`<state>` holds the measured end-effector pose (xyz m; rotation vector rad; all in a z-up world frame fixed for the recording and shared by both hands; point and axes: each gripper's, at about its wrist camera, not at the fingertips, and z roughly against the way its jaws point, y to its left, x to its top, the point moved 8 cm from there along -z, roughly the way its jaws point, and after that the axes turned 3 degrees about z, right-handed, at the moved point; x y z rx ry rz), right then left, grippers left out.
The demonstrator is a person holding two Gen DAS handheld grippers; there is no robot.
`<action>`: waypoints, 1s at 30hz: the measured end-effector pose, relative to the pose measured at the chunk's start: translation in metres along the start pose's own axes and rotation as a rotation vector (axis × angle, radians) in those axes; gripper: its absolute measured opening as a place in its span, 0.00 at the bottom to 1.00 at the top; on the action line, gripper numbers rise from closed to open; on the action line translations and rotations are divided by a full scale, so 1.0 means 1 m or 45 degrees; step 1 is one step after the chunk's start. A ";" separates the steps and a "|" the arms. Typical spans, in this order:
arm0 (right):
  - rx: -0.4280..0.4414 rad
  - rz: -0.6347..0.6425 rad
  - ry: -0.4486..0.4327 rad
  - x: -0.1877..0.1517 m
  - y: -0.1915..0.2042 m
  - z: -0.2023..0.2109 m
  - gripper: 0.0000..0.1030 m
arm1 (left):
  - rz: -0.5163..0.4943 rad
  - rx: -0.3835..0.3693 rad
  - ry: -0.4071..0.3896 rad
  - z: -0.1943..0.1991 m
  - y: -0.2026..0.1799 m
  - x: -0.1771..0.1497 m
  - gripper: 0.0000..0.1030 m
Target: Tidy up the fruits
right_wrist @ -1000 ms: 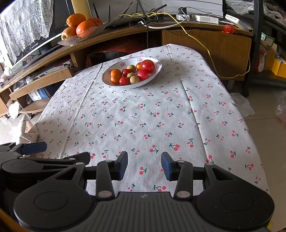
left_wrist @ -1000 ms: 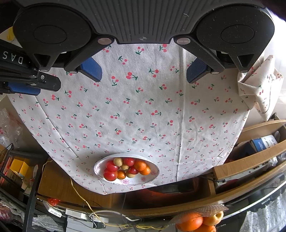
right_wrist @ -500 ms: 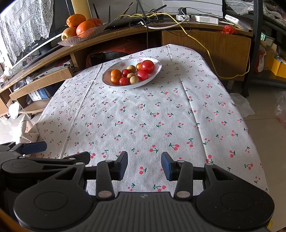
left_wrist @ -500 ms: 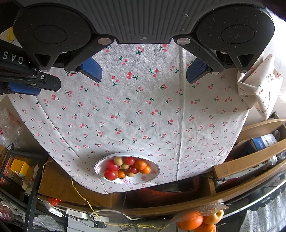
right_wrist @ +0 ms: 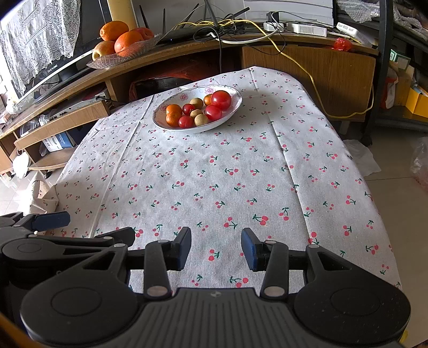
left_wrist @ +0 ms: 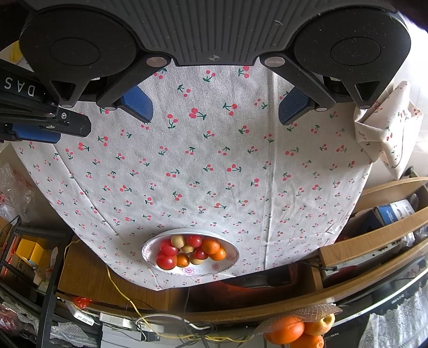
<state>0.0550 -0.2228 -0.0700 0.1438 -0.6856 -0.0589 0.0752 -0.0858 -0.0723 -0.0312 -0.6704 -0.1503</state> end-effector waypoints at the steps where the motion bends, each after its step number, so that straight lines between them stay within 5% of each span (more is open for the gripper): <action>1: 0.002 0.001 0.000 0.000 0.000 0.000 0.41 | -0.001 0.000 0.000 0.000 0.000 0.000 0.98; 30: 0.003 0.004 -0.001 -0.002 0.000 0.002 0.41 | -0.008 0.002 -0.006 0.003 0.001 0.000 0.98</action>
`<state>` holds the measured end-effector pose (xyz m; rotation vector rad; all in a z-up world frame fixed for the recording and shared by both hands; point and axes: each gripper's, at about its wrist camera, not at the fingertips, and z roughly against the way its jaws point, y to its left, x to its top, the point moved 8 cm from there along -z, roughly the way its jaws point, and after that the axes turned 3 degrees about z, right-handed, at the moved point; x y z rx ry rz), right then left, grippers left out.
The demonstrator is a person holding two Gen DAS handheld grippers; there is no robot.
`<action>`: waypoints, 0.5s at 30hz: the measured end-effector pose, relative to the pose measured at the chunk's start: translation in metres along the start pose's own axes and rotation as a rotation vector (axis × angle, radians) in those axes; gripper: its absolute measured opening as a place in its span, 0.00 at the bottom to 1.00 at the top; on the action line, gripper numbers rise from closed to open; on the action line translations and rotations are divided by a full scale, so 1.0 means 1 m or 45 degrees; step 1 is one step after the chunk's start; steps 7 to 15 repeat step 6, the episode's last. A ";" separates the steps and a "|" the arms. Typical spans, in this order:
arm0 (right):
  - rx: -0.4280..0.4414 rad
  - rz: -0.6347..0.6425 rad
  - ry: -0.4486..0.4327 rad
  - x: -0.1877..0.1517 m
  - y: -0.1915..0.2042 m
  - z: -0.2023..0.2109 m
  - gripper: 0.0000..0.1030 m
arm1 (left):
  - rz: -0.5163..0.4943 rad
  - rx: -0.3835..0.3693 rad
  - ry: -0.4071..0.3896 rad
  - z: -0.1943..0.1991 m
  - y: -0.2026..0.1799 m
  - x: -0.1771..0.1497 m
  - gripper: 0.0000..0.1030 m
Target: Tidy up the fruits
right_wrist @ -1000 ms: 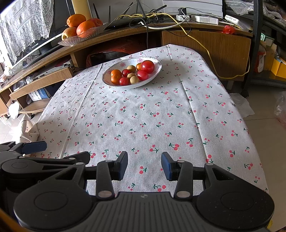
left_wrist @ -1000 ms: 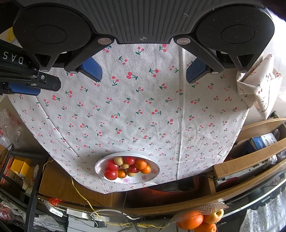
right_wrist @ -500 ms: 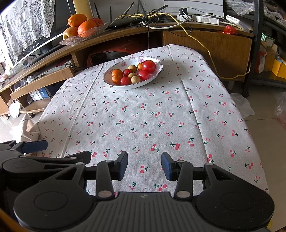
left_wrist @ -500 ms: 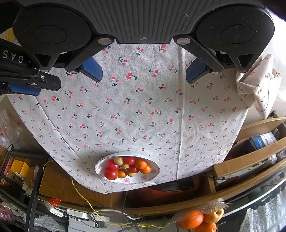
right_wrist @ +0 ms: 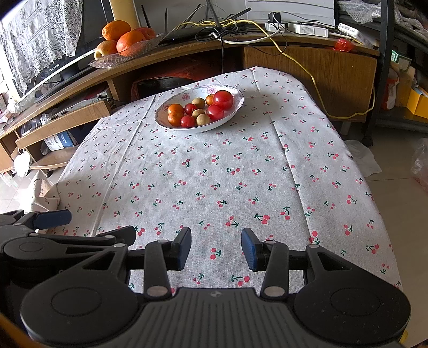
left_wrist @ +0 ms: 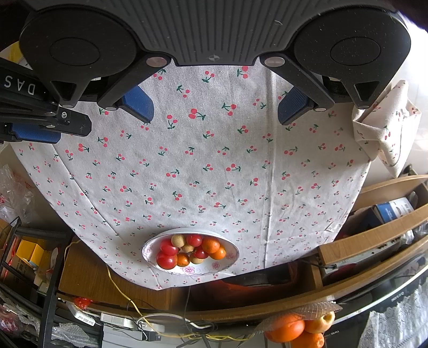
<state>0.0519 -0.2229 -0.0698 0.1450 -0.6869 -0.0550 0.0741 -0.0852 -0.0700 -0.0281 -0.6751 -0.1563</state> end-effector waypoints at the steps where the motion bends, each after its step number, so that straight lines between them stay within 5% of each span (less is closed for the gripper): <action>1: 0.000 0.000 0.000 0.000 0.000 0.000 0.41 | 0.000 0.000 0.000 0.000 0.000 0.000 0.98; 15: 0.000 0.000 0.000 0.000 0.000 0.000 0.41 | -0.002 0.003 -0.002 0.001 0.001 0.000 0.98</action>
